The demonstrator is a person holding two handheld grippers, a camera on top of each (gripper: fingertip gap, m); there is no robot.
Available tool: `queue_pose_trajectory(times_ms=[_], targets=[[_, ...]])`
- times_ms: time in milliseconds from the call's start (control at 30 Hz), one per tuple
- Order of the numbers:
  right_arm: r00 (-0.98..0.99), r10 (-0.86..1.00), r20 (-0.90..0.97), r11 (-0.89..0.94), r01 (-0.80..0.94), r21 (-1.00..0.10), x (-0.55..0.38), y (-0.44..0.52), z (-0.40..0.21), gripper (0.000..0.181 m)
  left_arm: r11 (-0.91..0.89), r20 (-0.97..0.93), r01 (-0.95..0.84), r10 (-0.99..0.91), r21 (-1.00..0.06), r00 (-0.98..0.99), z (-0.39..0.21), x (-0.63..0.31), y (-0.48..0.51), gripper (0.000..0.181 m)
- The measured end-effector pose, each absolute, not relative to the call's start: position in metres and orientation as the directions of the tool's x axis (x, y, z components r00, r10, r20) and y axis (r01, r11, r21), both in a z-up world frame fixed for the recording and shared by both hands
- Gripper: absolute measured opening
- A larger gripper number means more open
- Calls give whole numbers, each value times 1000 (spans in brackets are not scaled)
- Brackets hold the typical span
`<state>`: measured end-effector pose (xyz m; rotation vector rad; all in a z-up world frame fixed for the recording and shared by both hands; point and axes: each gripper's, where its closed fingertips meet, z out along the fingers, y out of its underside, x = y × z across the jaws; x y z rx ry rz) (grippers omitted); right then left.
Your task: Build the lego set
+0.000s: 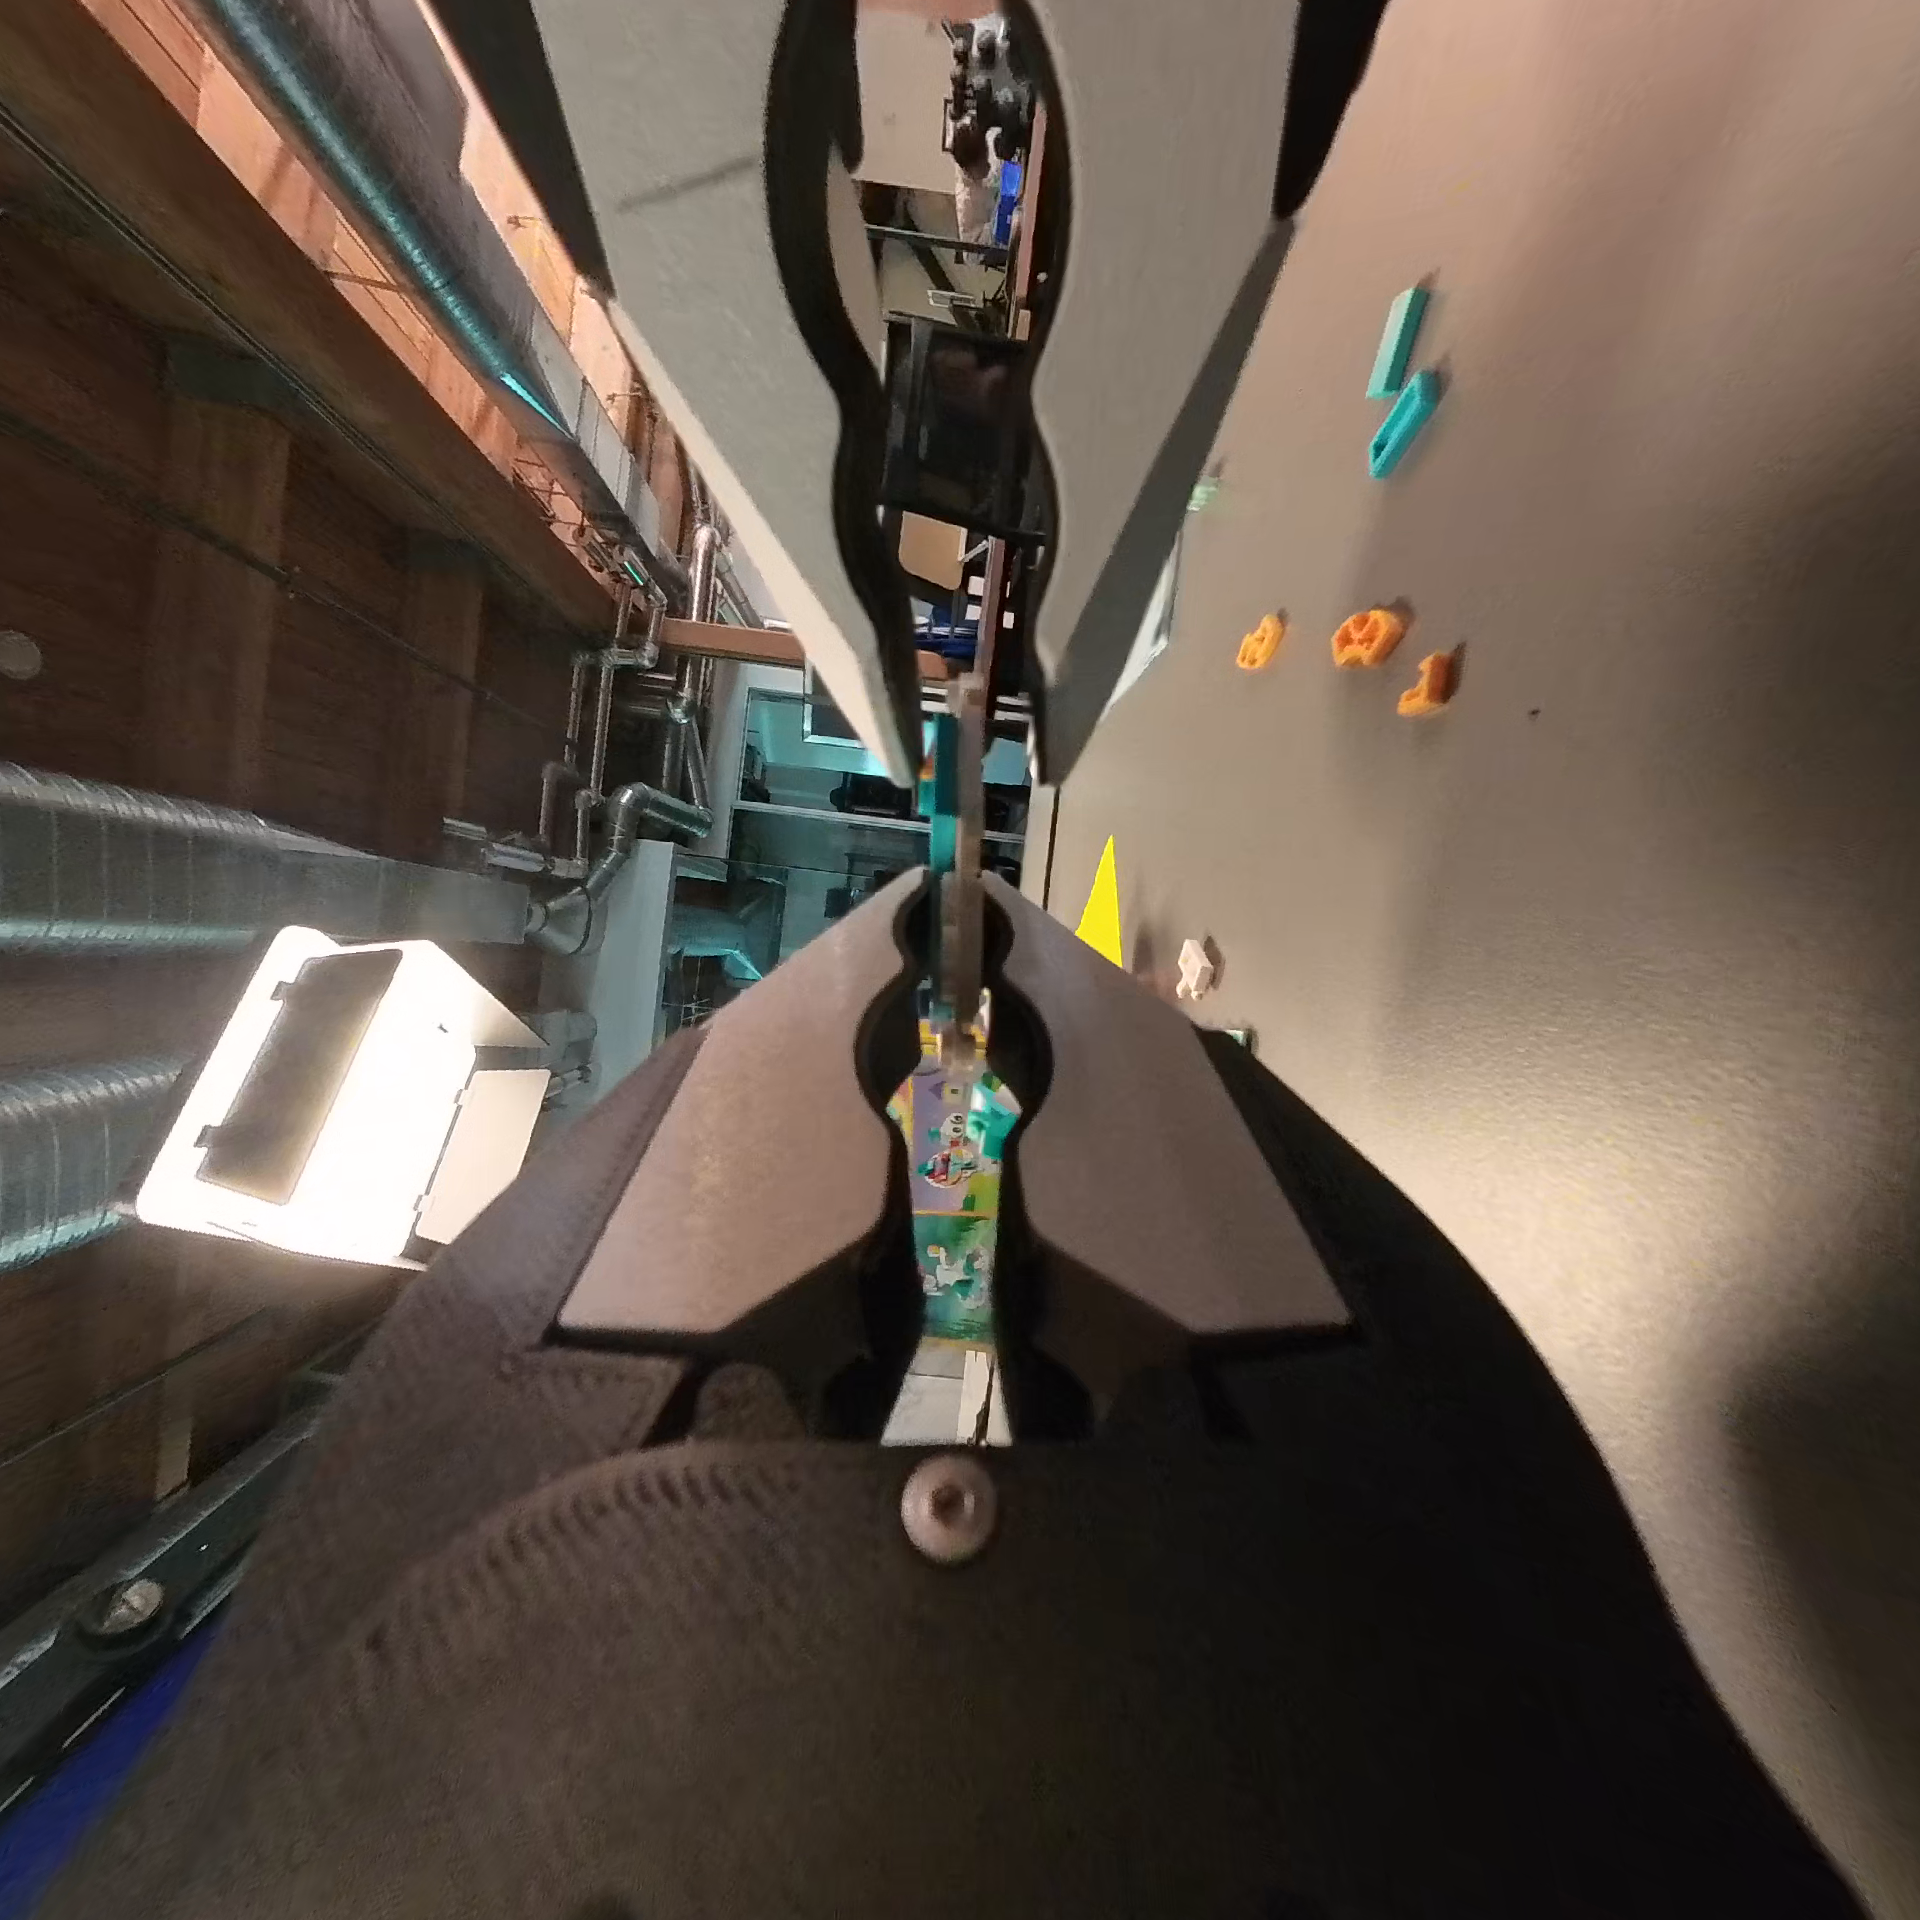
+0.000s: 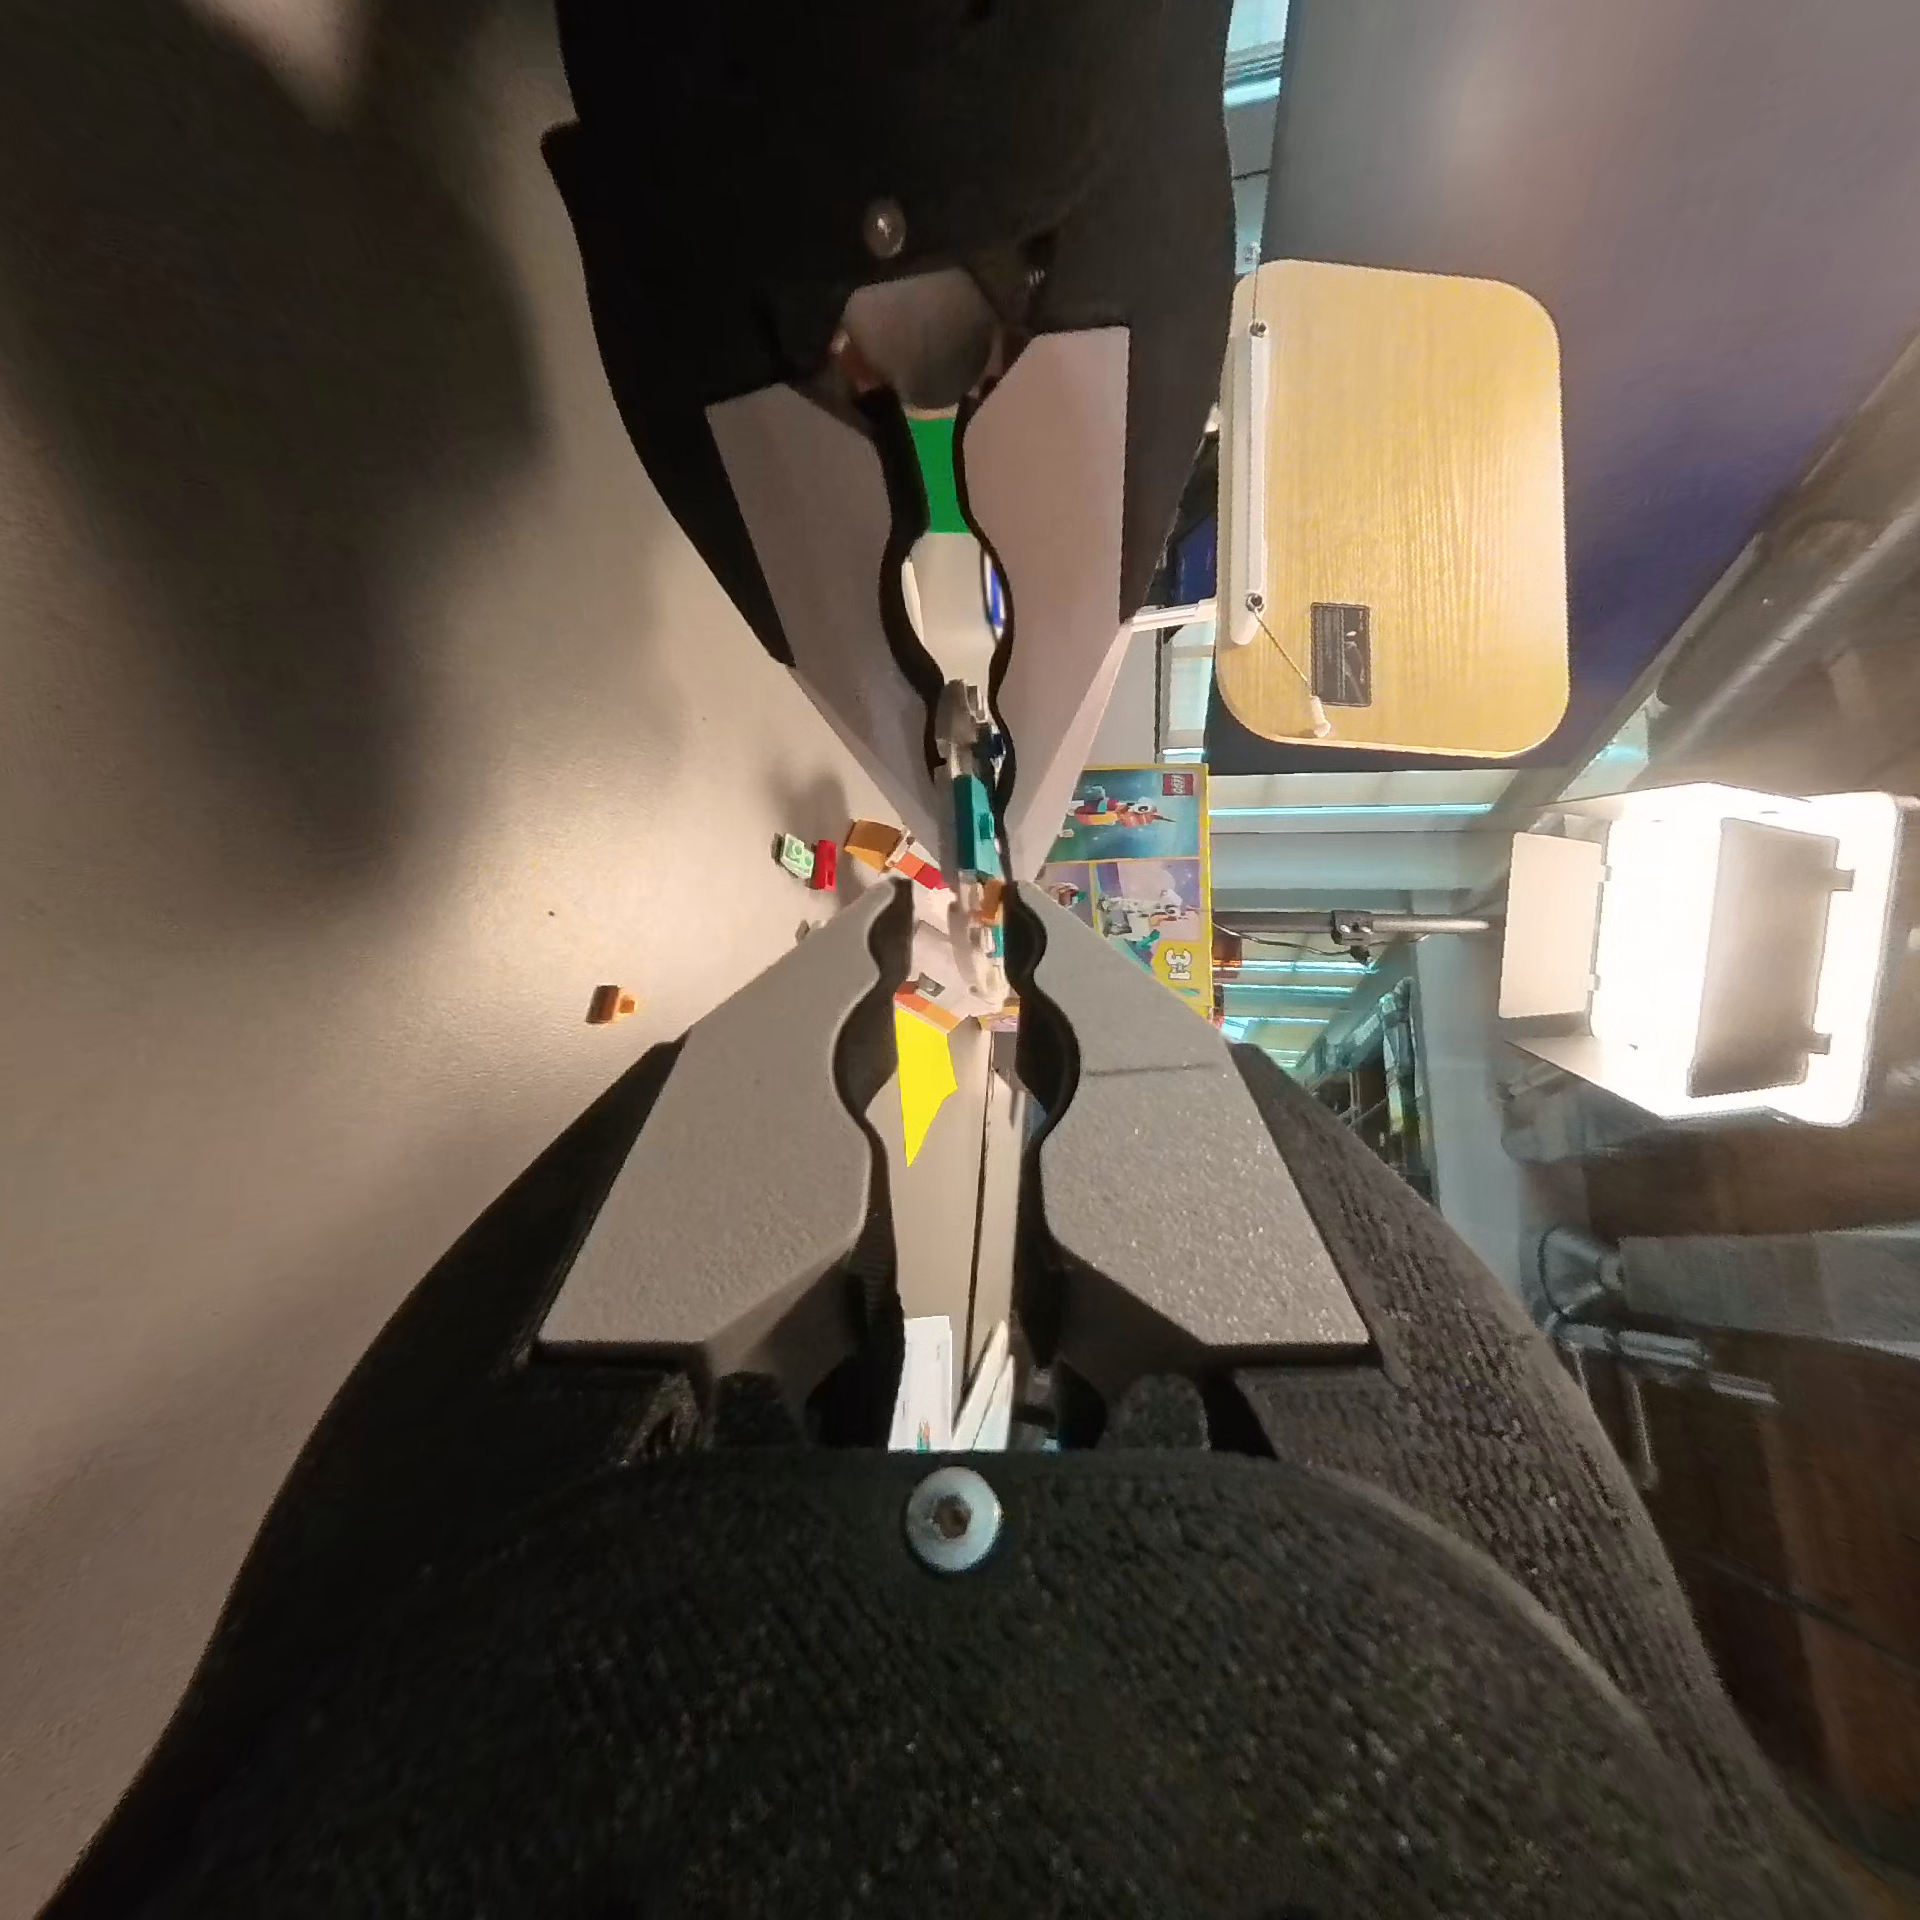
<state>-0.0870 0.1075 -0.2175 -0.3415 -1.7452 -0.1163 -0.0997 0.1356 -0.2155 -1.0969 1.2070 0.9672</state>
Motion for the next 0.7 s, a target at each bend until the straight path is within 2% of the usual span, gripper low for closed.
queue_pose_trajectory(times_ms=[167, 467, 633, 700], targets=[[-149, 157, 976, 953, 280, -111, -88, 108, -216, 8, 229, -992, -965, -20, -125, 124, -218, -97, 134, 4], [-137, 75, 988, 968, 246, -40, -85, 105, -212, 6, 249, -988, -956, -38, -156, 151, -217, -94, 133, 4], [-176, 34, 984, 970, 242, 9, -84, 103, -214, 4, 255, -987, -953, -51, -161, 153, -218, -94, 131, 4], [-198, 60, 978, 966, 259, -6, -84, 104, -216, 3, 250, -987, -956, -63, -156, 145, -221, -94, 132, 4]])
